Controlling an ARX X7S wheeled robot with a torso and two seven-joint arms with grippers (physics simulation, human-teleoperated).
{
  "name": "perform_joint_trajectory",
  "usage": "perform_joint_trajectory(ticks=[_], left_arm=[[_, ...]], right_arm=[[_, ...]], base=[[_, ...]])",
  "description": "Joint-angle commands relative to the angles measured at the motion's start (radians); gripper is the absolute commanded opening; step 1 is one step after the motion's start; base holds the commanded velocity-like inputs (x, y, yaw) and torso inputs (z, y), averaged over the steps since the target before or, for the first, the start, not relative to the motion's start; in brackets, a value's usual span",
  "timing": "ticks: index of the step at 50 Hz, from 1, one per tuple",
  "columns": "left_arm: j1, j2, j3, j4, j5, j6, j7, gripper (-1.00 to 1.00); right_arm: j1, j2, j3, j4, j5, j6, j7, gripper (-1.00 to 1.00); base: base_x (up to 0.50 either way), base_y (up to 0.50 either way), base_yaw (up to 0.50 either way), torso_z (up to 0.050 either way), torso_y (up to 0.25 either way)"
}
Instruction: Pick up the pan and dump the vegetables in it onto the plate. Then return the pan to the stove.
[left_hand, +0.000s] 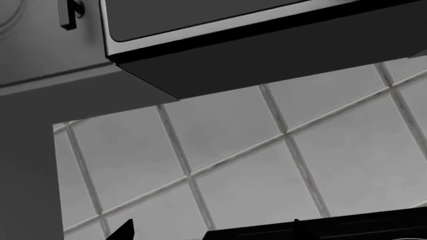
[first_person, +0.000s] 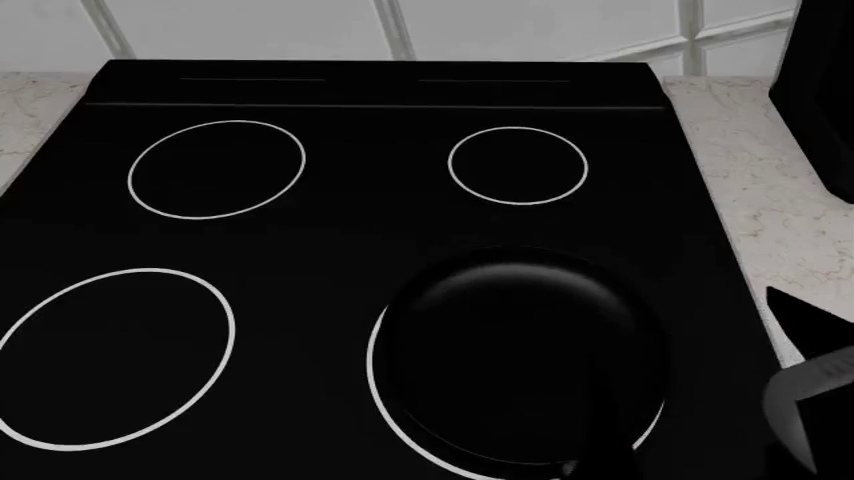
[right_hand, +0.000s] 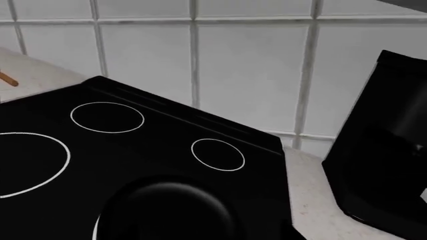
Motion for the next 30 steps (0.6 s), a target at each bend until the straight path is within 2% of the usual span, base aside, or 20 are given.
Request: perform_joint_trajectory(ticks=[1, 8, 15, 30], left_arm=[[-0.006, -0.013, 0.003, 0.004, -0.001, -0.001, -0.003, 1.00], [-0.010, -0.021, 0.006, 0.014, -0.015, -0.005, -0.009, 1.00], [-0.041, -0.011, 0.066, 0.009, 0.002, -0.008, -0.001, 1.00], [0.021, -0.003, 0.033, 0.004, 0.003, 0.028, 0.006, 1.00]], right_arm=[[0.025, 0.035, 0.035, -0.073, 0.035, -0.022, 0.070, 1.00], [0.044, 0.035, 0.060, -0.088, 0.064, -0.011, 0.095, 1.00], [0.036, 0.035, 0.056, -0.089, 0.060, -0.047, 0.110, 1.00], [0.083, 0.035, 0.116, -0.089, 0.142, -0.022, 0.145, 1.00]], base=[[0.00, 0.00, 0.00, 0.000, 0.000], [0.00, 0.00, 0.00, 0.000, 0.000], [0.00, 0.00, 0.00, 0.000, 0.000], [0.00, 0.00, 0.00, 0.000, 0.000]])
